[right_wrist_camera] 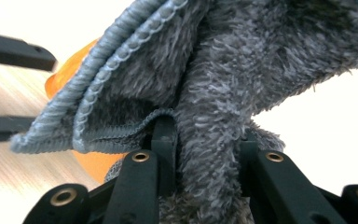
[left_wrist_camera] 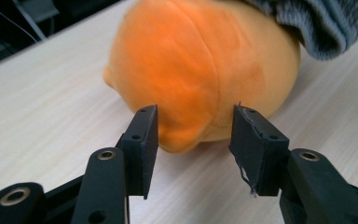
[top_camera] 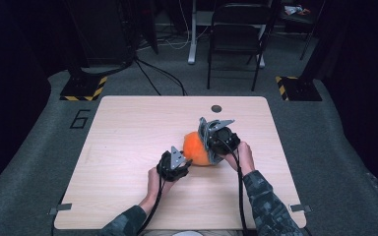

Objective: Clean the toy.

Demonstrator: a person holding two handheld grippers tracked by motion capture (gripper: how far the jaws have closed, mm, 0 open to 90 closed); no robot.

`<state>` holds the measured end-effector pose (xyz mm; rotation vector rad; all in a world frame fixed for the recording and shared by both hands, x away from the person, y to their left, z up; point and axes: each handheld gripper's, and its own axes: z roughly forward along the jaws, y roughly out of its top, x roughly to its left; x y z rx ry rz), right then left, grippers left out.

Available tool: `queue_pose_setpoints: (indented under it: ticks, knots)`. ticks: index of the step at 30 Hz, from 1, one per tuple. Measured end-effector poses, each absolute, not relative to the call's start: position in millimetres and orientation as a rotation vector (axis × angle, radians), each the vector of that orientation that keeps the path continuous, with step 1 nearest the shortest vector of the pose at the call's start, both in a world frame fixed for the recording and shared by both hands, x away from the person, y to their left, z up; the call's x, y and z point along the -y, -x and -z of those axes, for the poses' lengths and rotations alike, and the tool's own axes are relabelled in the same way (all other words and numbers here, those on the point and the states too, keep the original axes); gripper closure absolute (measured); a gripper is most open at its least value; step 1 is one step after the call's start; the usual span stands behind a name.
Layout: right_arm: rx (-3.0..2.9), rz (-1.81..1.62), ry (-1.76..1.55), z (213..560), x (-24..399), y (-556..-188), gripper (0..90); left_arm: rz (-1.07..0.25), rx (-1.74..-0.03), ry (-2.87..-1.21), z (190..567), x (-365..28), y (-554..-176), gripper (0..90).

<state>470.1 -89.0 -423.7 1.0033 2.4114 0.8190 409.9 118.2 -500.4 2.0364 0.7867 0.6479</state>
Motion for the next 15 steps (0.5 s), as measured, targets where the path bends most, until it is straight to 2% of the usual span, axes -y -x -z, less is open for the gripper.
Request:
queue_pose_setpoints:
  ticks: [1, 6, 15]
  knots:
    - [-2.418, -0.826, -0.999, 424, 89, -471, 70.1, -0.645, -0.783, -2.045, 503, -117, -411, 53.2]
    - [-2.422, -0.817, -1.018, 423, 85, -468, 70.0, -0.613, -0.797, -2.011, 504, -122, -412, 73.2]
    - [-2.377, -0.969, -0.9, 398, 69, -448, 70.1, -0.61, -0.728, -1.975, 492, -123, -407, 84.3]
